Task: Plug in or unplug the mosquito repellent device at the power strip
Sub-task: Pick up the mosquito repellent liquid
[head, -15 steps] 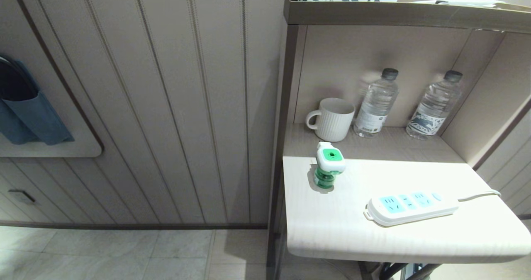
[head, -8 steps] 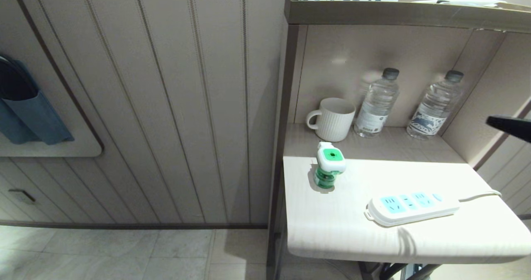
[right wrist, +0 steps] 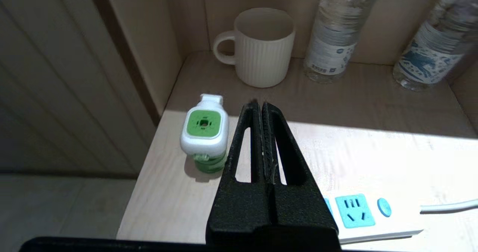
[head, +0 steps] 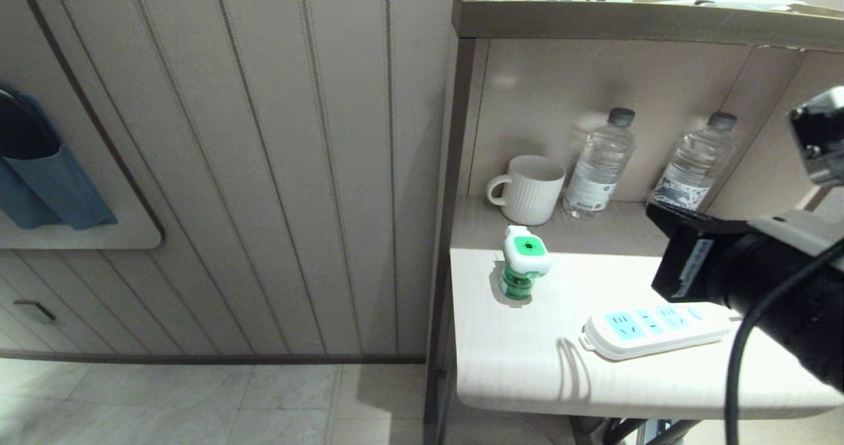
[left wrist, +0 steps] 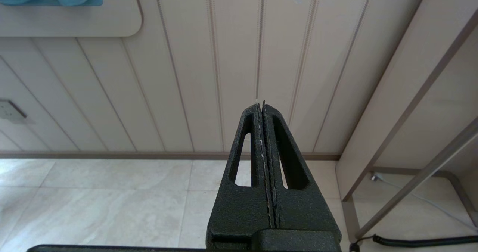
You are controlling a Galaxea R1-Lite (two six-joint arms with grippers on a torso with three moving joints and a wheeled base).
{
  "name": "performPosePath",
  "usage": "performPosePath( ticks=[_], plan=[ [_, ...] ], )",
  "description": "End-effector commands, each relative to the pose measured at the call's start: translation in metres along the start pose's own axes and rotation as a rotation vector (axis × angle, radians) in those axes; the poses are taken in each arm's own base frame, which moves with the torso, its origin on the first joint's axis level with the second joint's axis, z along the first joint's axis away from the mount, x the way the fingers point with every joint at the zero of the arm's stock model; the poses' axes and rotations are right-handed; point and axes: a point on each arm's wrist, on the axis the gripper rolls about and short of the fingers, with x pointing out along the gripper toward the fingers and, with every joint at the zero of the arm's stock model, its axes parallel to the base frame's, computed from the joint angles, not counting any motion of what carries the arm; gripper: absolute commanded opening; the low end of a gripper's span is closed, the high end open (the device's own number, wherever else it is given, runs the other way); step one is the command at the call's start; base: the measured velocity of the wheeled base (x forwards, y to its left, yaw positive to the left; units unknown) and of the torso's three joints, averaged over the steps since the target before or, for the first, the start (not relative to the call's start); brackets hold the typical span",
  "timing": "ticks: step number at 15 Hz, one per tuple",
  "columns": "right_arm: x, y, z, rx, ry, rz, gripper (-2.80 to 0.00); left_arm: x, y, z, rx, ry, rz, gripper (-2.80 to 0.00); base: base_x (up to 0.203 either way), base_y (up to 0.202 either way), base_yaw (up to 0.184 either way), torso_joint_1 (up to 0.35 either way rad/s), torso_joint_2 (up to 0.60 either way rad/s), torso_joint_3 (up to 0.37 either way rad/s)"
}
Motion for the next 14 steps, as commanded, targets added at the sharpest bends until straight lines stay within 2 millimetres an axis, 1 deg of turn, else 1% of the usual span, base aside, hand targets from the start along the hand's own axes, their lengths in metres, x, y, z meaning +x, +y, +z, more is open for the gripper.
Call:
performPosePath(
  ticks=[1,2,4,6,9,10,12,14],
  plan=[
    [0.015,0.014,-0.020,0.057,-0.061,-0.070,-2.80,0.000,0.000,0.000,0.000,0.002,0.000,-2.80,0.000,0.000,0.000,0.000,0.00,0.000],
    [0.019,0.017,-0.026,0.068,-0.074,-0.094,-2.80,0.000,0.000,0.000,0.000,0.002,0.000,-2.80,0.000,0.000,0.000,0.000,0.00,0.000],
    [0.022,0.020,-0.031,0.098,-0.098,-0.106,-2.80,0.000,0.000,0.000,0.000,0.002,0.000,-2.80,0.000,0.000,0.000,0.000,0.00,0.000],
    [0.026,0.023,-0.045,0.069,-0.072,-0.109,-2.80,0.000,0.000,0.000,0.000,0.002,0.000,-2.80,0.000,0.000,0.000,0.000,0.00,0.000],
    [0.032,0.030,-0.052,0.073,-0.079,-0.106,-2.80,0.000,0.000,0.000,0.000,0.000,0.000,-2.80,0.000,0.000,0.000,0.000,0.00,0.000],
    [0.033,0.031,-0.053,0.073,-0.078,-0.107,0.00,0.000,0.000,0.000,0.000,0.002,0.000,-2.80,0.000,0.000,0.000,0.000,0.00,0.000],
    [0.037,0.035,-0.057,0.064,-0.078,-0.109,0.00,0.000,0.000,0.000,0.000,0.002,0.000,-2.80,0.000,0.000,0.000,0.000,0.00,0.000],
    [0.040,0.038,-0.057,0.056,-0.079,-0.112,0.00,0.000,0.000,0.000,0.000,0.002,0.000,-2.80,0.000,0.000,0.000,0.000,0.00,0.000]
  ],
)
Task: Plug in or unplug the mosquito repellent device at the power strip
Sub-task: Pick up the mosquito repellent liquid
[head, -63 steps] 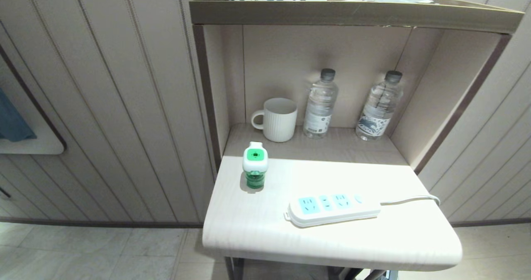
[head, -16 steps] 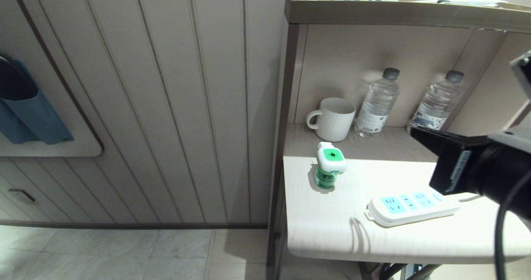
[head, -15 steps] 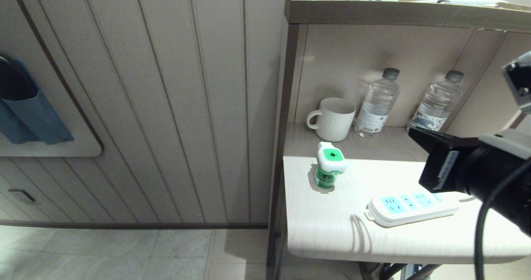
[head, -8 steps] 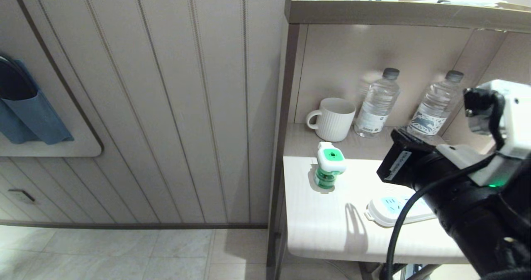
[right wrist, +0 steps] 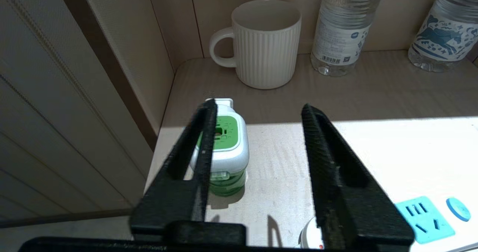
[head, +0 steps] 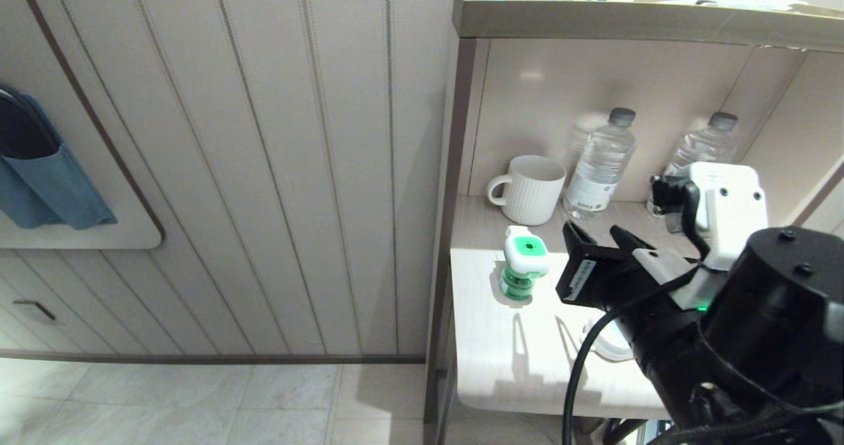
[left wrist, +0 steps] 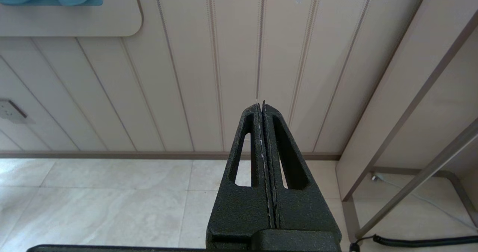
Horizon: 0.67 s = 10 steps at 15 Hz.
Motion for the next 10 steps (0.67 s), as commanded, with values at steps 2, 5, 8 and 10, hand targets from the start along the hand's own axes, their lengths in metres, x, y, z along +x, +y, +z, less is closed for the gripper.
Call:
performPosePath(
  ticks=[2,5,8,10],
  plan=[
    [0.010,0.004,-0.008,-0.040,0.006,-0.029,0.00,0.000,0.000,0.000,0.000,0.000,0.000,-2.80,0.000,0.000,0.000,0.000,0.00,0.000],
    [0.021,0.010,-0.018,-0.055,-0.014,-0.045,0.00,0.000,0.000,0.000,0.000,0.001,0.000,-2.80,0.000,0.000,0.000,0.000,0.00,0.000],
    [0.032,0.016,-0.034,-0.090,-0.035,-0.058,0.00,0.000,0.000,0.000,0.000,0.000,0.000,-2.80,0.000,0.000,0.000,0.000,0.00,0.000],
    [0.033,0.017,-0.035,-0.096,-0.039,-0.059,0.00,0.000,0.000,0.000,0.000,0.000,0.000,-2.80,0.000,0.000,0.000,0.000,0.00,0.000]
  ],
)
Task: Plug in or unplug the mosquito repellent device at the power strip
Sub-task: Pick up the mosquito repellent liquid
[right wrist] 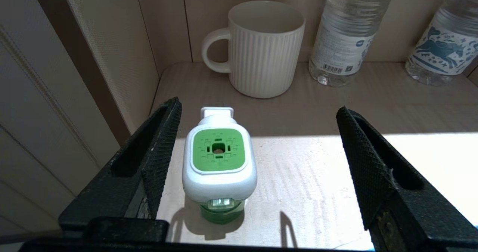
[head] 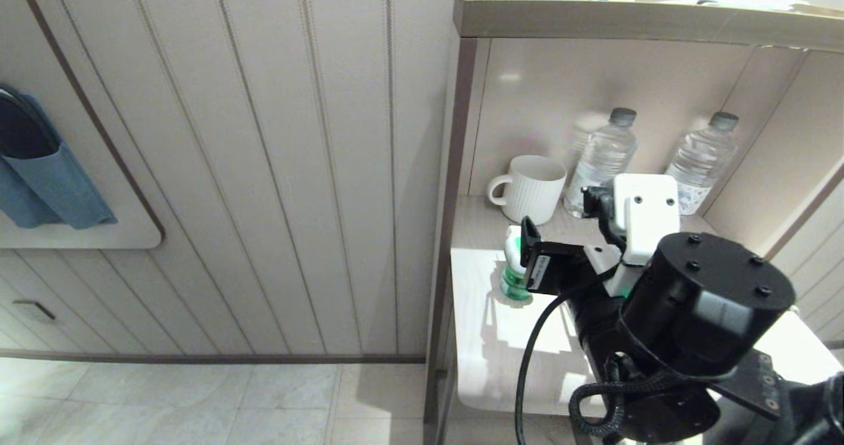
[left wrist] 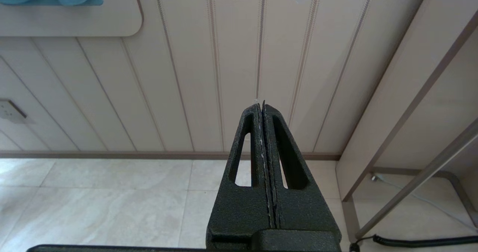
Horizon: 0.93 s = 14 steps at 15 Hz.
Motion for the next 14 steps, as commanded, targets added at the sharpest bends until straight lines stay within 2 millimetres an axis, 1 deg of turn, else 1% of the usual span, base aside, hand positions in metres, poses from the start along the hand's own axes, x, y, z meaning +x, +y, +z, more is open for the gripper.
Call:
performPosePath(
  ticks=[1,3,8,12,14],
  plan=[
    [0.005,0.005,-0.014,-0.028,0.011,-0.007,0.00,0.000,0.000,0.000,0.000,0.003,0.000,-2.80,0.000,0.000,0.000,0.000,0.00,0.000],
    [0.009,0.010,-0.026,-0.048,0.020,-0.007,0.00,0.000,0.000,0.000,0.000,0.001,0.000,-2.80,0.000,0.000,0.000,0.000,0.00,0.000],
    [0.020,0.013,-0.044,-0.053,0.017,0.000,0.00,0.000,0.000,0.000,0.000,0.003,0.000,-2.80,0.000,0.000,0.000,0.000,0.00,0.000],
    [0.024,0.013,-0.051,-0.065,0.020,0.000,0.00,0.000,0.000,0.000,0.000,0.003,0.000,-2.80,0.000,0.000,0.000,0.000,0.00,0.000],
    [0.029,0.012,-0.054,-0.065,0.017,0.004,0.00,0.000,0.000,0.000,0.000,0.003,0.000,-2.80,0.000,0.000,0.000,0.000,0.00,0.000]
  ],
)
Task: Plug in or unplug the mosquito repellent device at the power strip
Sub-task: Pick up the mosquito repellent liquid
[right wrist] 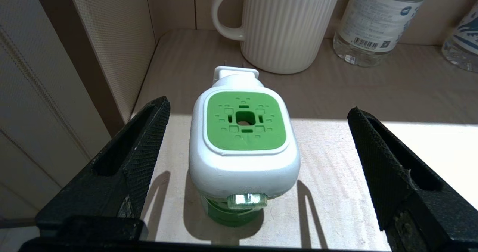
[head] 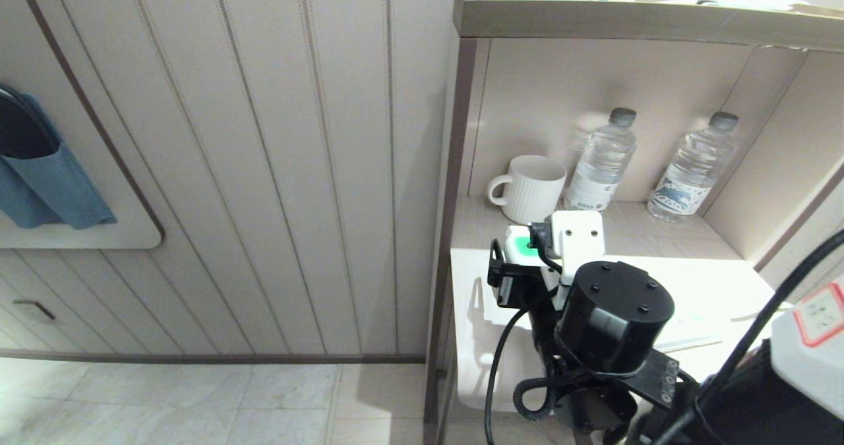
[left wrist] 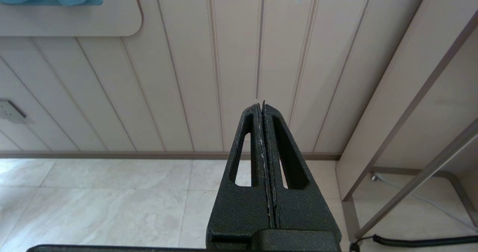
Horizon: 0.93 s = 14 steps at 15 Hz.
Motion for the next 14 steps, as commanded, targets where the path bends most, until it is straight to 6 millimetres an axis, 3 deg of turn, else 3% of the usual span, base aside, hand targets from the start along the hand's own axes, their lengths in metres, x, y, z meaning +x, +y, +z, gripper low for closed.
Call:
performPosePath(
  ticks=[1,14],
  plan=[
    [0.005,0.000,-0.004,-0.003,0.000,0.000,0.00,0.000,0.000,0.000,0.000,0.002,0.000,-2.80,0.000,0.000,0.000,0.000,0.00,0.000],
    [0.015,0.007,-0.013,-0.040,-0.047,0.003,0.00,0.000,0.000,0.000,0.000,0.002,0.000,-2.80,0.000,0.000,0.000,0.000,0.00,0.000]
  ],
)
